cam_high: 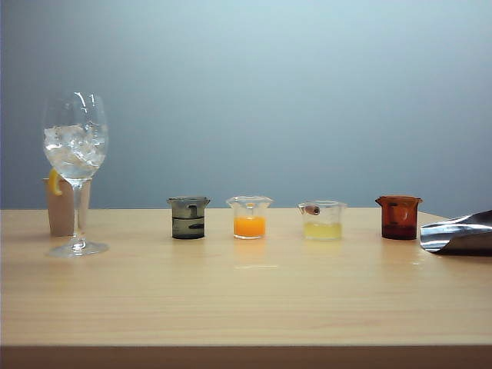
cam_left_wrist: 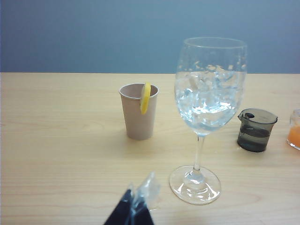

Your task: Pick up the first measuring cup from the left, pour the coconut rum inside into the goblet, and finally put the measuring cup back in its original place.

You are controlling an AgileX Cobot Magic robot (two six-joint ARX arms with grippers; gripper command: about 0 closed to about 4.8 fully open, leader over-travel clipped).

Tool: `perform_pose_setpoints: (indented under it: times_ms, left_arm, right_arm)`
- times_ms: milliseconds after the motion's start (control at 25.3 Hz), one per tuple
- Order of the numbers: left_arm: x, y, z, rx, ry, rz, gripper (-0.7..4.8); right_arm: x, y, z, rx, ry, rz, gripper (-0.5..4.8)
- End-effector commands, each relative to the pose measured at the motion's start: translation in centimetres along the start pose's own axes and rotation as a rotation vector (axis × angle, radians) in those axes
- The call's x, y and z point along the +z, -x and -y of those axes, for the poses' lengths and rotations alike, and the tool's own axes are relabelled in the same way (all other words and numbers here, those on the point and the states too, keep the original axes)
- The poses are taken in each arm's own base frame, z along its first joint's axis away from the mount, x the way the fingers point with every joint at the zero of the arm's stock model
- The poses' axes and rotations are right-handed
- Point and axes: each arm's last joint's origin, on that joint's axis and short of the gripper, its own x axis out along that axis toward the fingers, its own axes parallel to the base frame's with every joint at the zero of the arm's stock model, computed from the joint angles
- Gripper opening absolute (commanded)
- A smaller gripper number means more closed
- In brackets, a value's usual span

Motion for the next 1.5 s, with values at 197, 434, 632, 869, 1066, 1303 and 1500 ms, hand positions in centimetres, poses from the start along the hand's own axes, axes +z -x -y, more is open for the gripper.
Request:
perform_pose_setpoints:
  times_ms: [197, 434, 632, 869, 1066, 1303, 1500]
  left_arm:
    - [0.2, 0.0, 0.0, 0.0, 0.031, 0.015, -0.05]
    - [1.7, 0.3, -0.1, 0.022, 0.086, 0.067, -0.05]
    - [5.1, 1.2, -0.3, 0.059, 0.154, 0.15, -0.05]
    - [8.0, 1.2, -0.1, -0.003, 0.132, 0.091, -0.05]
    - [11.2, -0.9, -0.1, -0.053, 0.043, 0.081, -0.05]
    - [13.2, -3.9, -0.2, -0.096, 0.048, 0.022, -0.05]
    - [14.4, -5.2, -0.1, -0.111, 0.05, -0.003, -0.05]
  right_arm:
    - [0.0, 0.0, 0.0, 0.003, -0.003, 0.008, -0.09]
    - [1.4, 0.3, -0.1, 0.01, -0.016, 0.046, -0.09]
    - [5.0, 1.4, -0.4, 0.009, -0.031, 0.057, -0.09]
    - [10.2, 1.5, -0.8, 0.041, -0.049, 0.069, -0.09]
    - [14.5, -0.2, -1.7, 0.116, -0.087, 0.053, -0.09]
    - [16.5, -2.7, -4.1, 0.245, -0.088, 0.06, -0.09]
    - [15.6, -5.5, -10.4, 0.395, -0.084, 0.016, -0.09]
